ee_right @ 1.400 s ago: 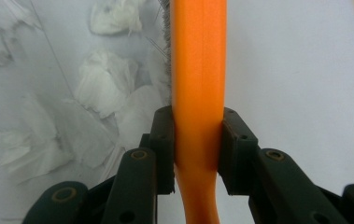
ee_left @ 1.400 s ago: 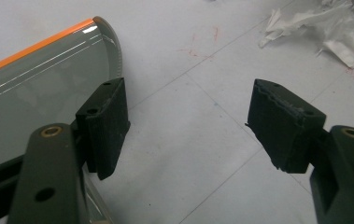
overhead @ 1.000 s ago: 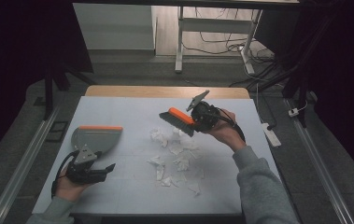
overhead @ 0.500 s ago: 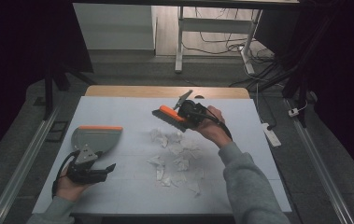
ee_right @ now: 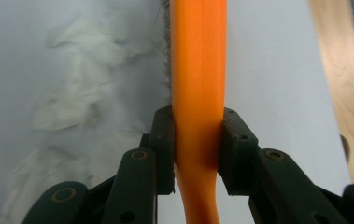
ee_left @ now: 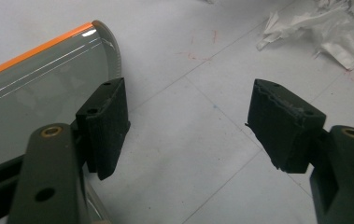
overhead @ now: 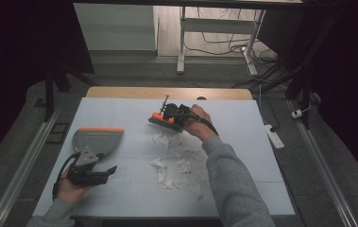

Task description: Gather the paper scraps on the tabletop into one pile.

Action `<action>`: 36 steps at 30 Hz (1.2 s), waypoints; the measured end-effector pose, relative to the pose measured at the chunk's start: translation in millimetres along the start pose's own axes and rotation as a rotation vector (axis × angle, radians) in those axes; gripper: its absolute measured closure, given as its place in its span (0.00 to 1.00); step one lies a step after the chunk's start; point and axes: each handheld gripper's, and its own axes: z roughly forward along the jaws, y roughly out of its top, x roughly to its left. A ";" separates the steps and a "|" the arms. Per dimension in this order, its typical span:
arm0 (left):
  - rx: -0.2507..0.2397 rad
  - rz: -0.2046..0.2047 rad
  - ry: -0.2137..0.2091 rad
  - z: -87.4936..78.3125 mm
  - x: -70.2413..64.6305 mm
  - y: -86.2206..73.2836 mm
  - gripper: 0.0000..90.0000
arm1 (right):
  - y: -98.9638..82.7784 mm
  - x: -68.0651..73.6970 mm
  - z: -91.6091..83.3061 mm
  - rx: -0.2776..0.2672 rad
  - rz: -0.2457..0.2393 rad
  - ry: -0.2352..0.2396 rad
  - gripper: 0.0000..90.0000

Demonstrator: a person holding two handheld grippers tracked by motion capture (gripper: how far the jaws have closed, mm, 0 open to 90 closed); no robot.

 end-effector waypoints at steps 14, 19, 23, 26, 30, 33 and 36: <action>0.005 0.006 0.002 1.0 -2.3 0.9 0.33 | -30.9 31.0 -31.4 -0.057 -0.077 0.094 0.78; 0.006 0.003 0.006 1.0 -2.2 0.9 0.33 | -49.2 17.5 -45.1 -0.191 0.033 0.076 0.78; 0.005 0.004 0.007 1.3 -2.1 0.9 0.34 | -57.5 14.1 -54.7 -0.251 0.085 0.072 0.78; 0.005 0.005 0.008 1.3 -2.2 1.0 0.33 | -60.9 13.7 -60.4 -0.284 0.128 0.056 0.78; 0.005 0.007 0.008 1.3 -2.3 1.2 0.33 | -61.0 13.8 -65.3 -0.320 0.189 0.066 0.78; 0.004 0.007 0.010 1.0 -2.3 1.1 0.34 | -53.9 17.6 -66.2 -0.348 0.211 0.072 0.78; 0.003 0.005 0.012 0.8 -2.1 1.0 0.33 | -44.5 21.8 -66.4 -0.372 0.228 0.076 0.78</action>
